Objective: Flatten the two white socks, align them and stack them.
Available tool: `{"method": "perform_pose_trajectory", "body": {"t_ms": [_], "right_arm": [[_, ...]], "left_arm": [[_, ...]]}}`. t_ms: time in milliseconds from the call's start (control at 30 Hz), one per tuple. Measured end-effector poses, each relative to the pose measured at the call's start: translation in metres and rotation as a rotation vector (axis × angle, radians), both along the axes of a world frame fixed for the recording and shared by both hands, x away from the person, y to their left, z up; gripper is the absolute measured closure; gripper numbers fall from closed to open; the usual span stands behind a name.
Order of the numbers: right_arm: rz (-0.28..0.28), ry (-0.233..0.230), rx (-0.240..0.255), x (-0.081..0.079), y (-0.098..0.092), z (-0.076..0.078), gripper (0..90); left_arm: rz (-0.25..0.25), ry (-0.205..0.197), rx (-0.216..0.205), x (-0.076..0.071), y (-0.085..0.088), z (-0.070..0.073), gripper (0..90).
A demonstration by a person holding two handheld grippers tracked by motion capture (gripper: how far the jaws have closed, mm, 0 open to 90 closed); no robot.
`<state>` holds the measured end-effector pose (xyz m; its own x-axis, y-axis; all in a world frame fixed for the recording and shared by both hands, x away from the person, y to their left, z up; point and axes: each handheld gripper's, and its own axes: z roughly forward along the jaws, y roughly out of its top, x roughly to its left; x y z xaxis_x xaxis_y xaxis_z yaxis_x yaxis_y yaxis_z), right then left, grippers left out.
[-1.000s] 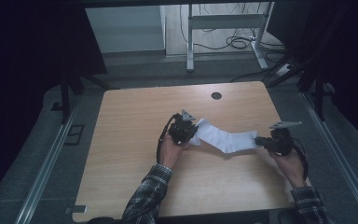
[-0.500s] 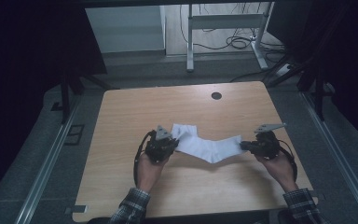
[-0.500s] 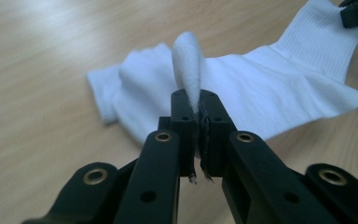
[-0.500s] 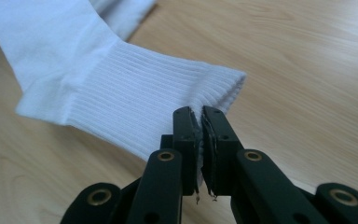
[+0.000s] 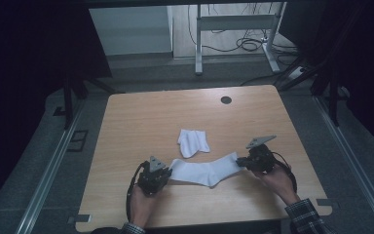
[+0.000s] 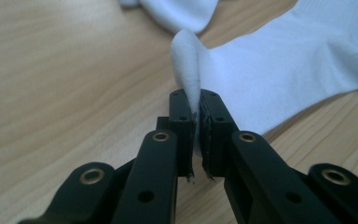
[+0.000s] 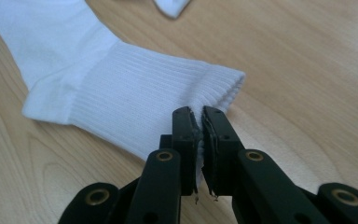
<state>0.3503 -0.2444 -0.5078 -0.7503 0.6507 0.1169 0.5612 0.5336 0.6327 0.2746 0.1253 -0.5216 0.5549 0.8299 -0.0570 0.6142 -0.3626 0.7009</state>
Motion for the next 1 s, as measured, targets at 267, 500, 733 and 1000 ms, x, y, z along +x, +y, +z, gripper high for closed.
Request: {"method": "perform_pose_trajectory", "body": {"t_ms": [267, 500, 733, 1000], "right_arm": [[-0.015, -0.037, -0.006, 0.001, -0.005, 0.001, 75.3], [-0.069, -0.06, 0.02, 0.006, -0.019, 0.004, 64.0], [-0.116, -0.091, 0.009, 0.012, -0.038, -0.002, 55.1], [-0.166, -0.112, -0.016, 0.021, -0.06, -0.012, 48.8]], "left_arm": [[0.046, -0.036, -0.024, 0.005, 0.006, 0.007, 58.3], [0.014, -0.055, -0.038, 0.031, -0.001, 0.024, 53.7], [-0.005, -0.029, -0.019, 0.065, -0.02, 0.026, 53.9], [0.011, 0.032, 0.027, 0.098, -0.037, 0.012, 51.8]]}}
